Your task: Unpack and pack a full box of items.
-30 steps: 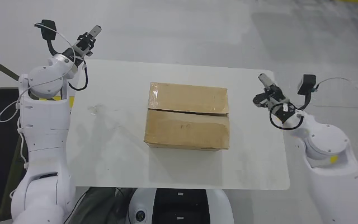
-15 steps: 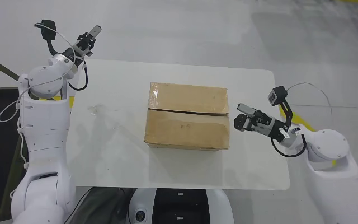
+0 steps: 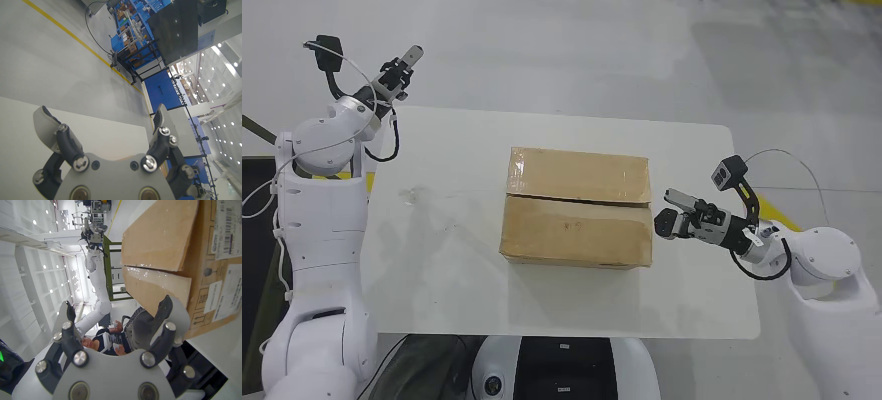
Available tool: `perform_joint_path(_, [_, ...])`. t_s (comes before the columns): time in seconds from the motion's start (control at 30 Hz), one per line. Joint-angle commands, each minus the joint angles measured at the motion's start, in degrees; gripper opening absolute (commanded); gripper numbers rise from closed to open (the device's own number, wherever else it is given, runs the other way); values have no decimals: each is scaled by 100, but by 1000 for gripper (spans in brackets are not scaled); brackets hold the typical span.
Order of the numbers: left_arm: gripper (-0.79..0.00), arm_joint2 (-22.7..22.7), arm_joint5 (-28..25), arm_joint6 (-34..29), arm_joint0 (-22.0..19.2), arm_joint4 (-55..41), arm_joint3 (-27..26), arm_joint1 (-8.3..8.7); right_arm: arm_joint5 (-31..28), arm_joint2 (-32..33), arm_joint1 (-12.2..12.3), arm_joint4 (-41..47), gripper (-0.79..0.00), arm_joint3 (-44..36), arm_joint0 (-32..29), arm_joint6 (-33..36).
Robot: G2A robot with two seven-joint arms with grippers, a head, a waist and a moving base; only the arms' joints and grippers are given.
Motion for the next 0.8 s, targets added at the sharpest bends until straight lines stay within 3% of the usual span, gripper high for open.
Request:
perform_joint_path(0.0, [0, 0, 0, 0, 0, 0, 0, 0, 0, 0, 0, 4, 0, 0, 0, 1])
perform_joint_path(0.2, [0, 0, 0, 0, 0, 0, 0, 0, -37, 7, 1, -37, 0, 12, -26, -66])
perform_joint_path(0.5, [0, 0, 0, 0, 0, 0, 0, 0, -810, 205, 25, -230, 0, 82, -433, -446])
perform_joint_path(0.77, [0, 0, 0, 0, 0, 0, 0, 0, -796, 100, 47, -578, 0, 126, -416, -507])
